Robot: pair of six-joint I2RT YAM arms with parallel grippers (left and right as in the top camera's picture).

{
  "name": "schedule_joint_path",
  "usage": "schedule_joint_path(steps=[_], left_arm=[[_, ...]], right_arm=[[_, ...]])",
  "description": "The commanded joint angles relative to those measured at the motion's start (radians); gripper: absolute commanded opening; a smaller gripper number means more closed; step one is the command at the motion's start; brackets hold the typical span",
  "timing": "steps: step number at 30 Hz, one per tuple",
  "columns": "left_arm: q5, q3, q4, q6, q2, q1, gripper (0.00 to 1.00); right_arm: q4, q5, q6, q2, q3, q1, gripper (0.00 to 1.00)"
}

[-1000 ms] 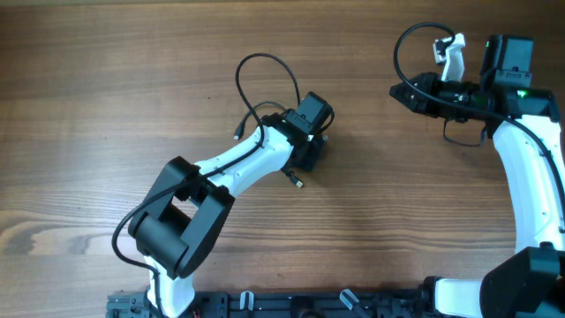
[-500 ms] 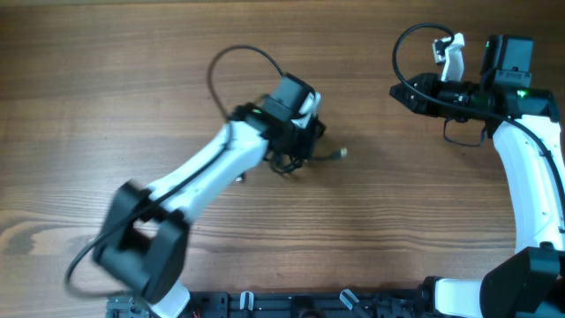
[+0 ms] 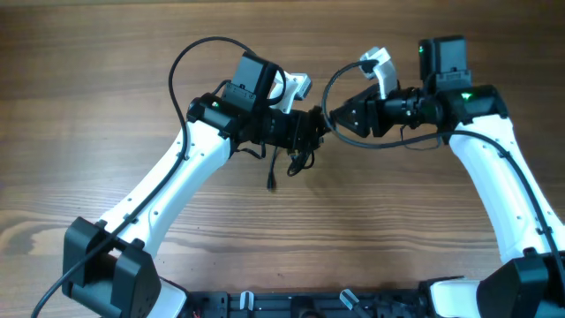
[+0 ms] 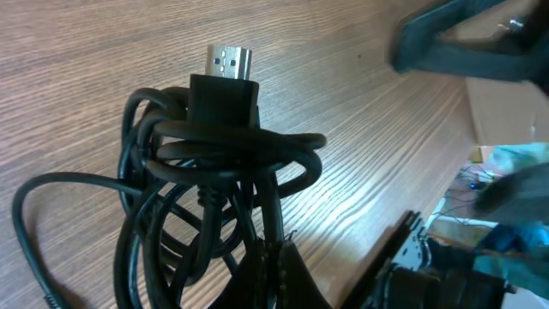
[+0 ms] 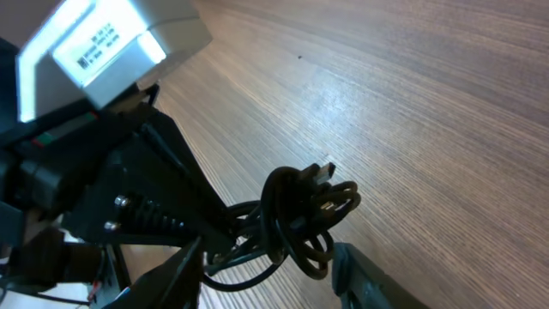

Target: Untangle cables

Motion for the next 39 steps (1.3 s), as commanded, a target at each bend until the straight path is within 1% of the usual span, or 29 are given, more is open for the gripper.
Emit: schedule_joint_path(steps=[1, 4, 7, 10, 11, 13, 14, 15, 16, 19, 20, 21, 23, 24, 28, 30, 32, 33, 35, 36, 38, 39], left_arm=[[0.122, 0.011, 0.006, -0.010, -0.005, 0.028, 0.04], [0.182, 0.011, 0.006, -0.010, -0.005, 0.055, 0.04], [0.269, 0.011, 0.006, -0.010, -0.005, 0.073, 0.04], [0.288, 0.011, 0.007, -0.010, -0.005, 0.072, 0.04], [0.296, 0.011, 0.007, -0.010, -0.005, 0.072, 0.04], [0.311, 0.011, 0.006, -0.010, -0.005, 0.072, 0.04], [0.311, 0.011, 0.006, -0.010, -0.005, 0.072, 0.04], [0.311, 0.011, 0.005, -0.010, -0.005, 0.072, 0.04], [0.311, 0.011, 0.002, -0.010, -0.005, 0.072, 0.04], [0.311, 0.011, -0.009, -0.010, -0.005, 0.072, 0.04], [0.311, 0.011, -0.014, -0.010, -0.005, 0.072, 0.04], [0.311, 0.011, -0.020, -0.010, -0.005, 0.072, 0.04], [0.312, 0.011, -0.036, -0.010, -0.005, 0.072, 0.04], [0.314, 0.011, -0.057, -0.008, -0.005, 0.072, 0.04], [0.314, 0.011, -0.085, 0.030, -0.005, 0.072, 0.04], [0.313, 0.011, -0.084, 0.044, -0.005, 0.072, 0.04], [0.301, 0.011, -0.085, 0.056, -0.005, 0.072, 0.04], [0.284, 0.011, -0.088, 0.074, -0.005, 0.072, 0.04], [0.259, 0.011, -0.089, 0.073, -0.005, 0.072, 0.04], [0.235, 0.011, -0.089, 0.072, -0.005, 0.072, 0.04], [0.148, 0.011, -0.096, 0.065, -0.005, 0.072, 0.04], [0.079, 0.011, -0.105, 0.065, -0.005, 0.072, 0.04]], right_arm=[[-0.022, 0.088, -0.084, 0.012, 0.013, 0.040, 0.62], [-0.023, 0.152, -0.084, 0.022, 0.011, 0.075, 0.62], [-0.016, 0.158, -0.084, 0.048, 0.005, 0.100, 0.61], [-0.006, 0.157, -0.081, 0.065, 0.005, 0.107, 0.60], [0.002, 0.156, -0.080, 0.071, 0.005, 0.110, 0.57], [0.037, 0.162, -0.045, 0.081, 0.005, 0.111, 0.40], [0.063, 0.183, 0.009, 0.080, 0.005, 0.111, 0.24], [0.102, 0.236, 0.104, 0.080, 0.005, 0.110, 0.12], [0.130, 0.271, 0.167, 0.080, 0.005, 0.110, 0.04], [0.224, 0.378, 0.407, 0.080, 0.005, 0.105, 0.04], [0.246, 0.442, 0.527, 0.080, 0.005, 0.102, 0.04], [0.248, 0.510, 0.645, 0.080, 0.005, 0.100, 0.04], [0.221, 0.594, 0.788, 0.080, 0.005, 0.099, 0.04], [0.190, 0.640, 0.836, 0.080, 0.005, 0.099, 0.04], [0.128, 0.682, 0.859, 0.080, 0.005, 0.078, 0.04], [0.073, 0.680, 0.847, 0.080, 0.005, 0.025, 0.04], [0.064, 0.590, 0.747, 0.080, 0.005, -0.041, 0.04], [0.067, 0.432, 0.650, 0.079, 0.008, -0.108, 0.04], [0.072, 0.196, 0.534, 0.074, 0.024, -0.187, 0.04], [0.070, 0.014, 0.455, 0.070, 0.048, -0.228, 0.04], [0.065, -0.208, 0.402, 0.050, 0.085, -0.254, 0.04], [0.065, -0.264, 0.405, 0.029, 0.102, -0.249, 0.04]])
